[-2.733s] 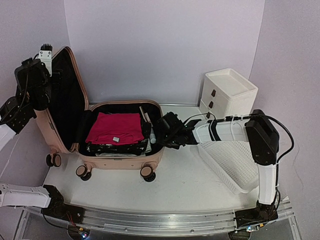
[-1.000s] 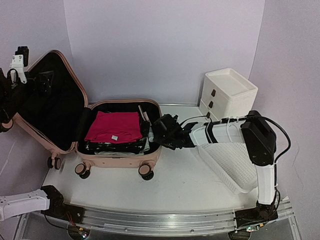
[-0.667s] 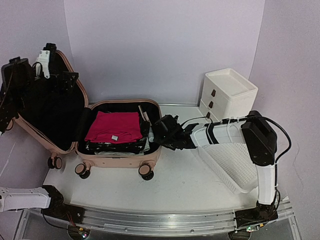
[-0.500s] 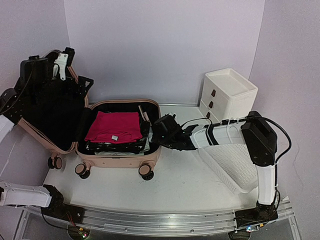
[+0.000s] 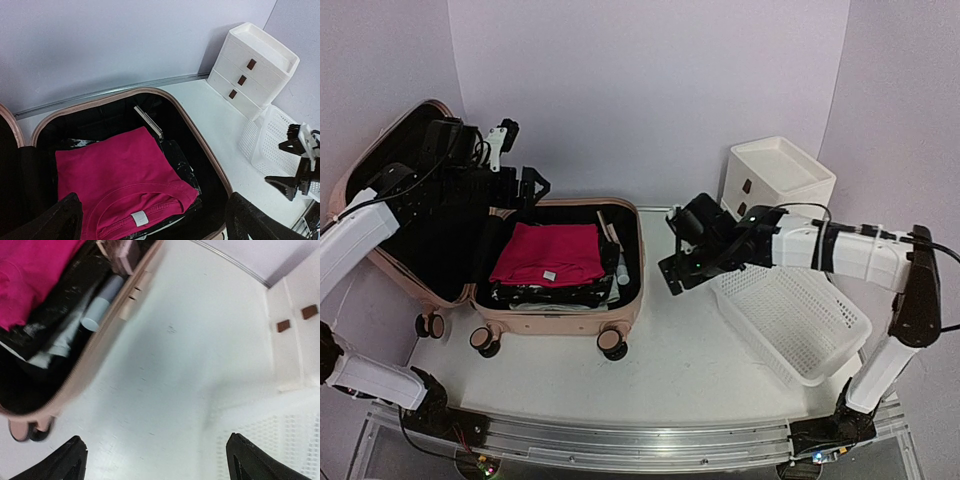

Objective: Open, take out, and arrange the luggage

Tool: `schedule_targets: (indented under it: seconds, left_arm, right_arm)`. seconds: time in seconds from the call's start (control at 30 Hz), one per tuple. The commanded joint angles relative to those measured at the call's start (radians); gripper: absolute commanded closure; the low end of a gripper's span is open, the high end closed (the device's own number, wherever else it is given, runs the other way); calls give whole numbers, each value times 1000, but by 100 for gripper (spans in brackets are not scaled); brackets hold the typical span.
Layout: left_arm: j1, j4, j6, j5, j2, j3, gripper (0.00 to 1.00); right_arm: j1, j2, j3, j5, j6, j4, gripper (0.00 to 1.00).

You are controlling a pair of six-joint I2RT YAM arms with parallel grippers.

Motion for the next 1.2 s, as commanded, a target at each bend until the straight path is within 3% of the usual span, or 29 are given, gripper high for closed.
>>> schedule_targets:
  seconds: [0.0,0.13,0.27,0.4,0.63,0.7,0.87,1.03,1.17]
  left_arm:
    - [-1,48,-83,-65,8,59,1]
    - [-1,52,-37,-30,37,77,1]
    - [-1,53,-10,-13,59,48,0]
    - [-2,53,25,-8,66,8,0]
    - [-1,53,77,-42,26,-45,0]
    - [-1,54,87,-54,20,-45,1]
    - [-1,53,92,-59,9,-49,1]
    - [-1,53,93,-49,20,-50,1]
    - [-1,51,92,-39,35,-49,0]
  right_arm:
    - [-93,-128,-62,103,-117,-360,2]
    - [-182,-172,-128,-5,-133,-428,2]
    - [-220,-117,-121,-107,-200,-450,5]
    - [-220,-28,-73,-284,-372,-443,27]
    - [-219,52,-28,-332,-502,-457,56]
    - [-219,36,-37,-368,-517,-456,60]
    - [-219,-5,-40,-393,-493,-459,51]
    - [-214,-45,2,-288,-411,-502,30]
    - [-211,-57,-10,-255,-416,-500,22]
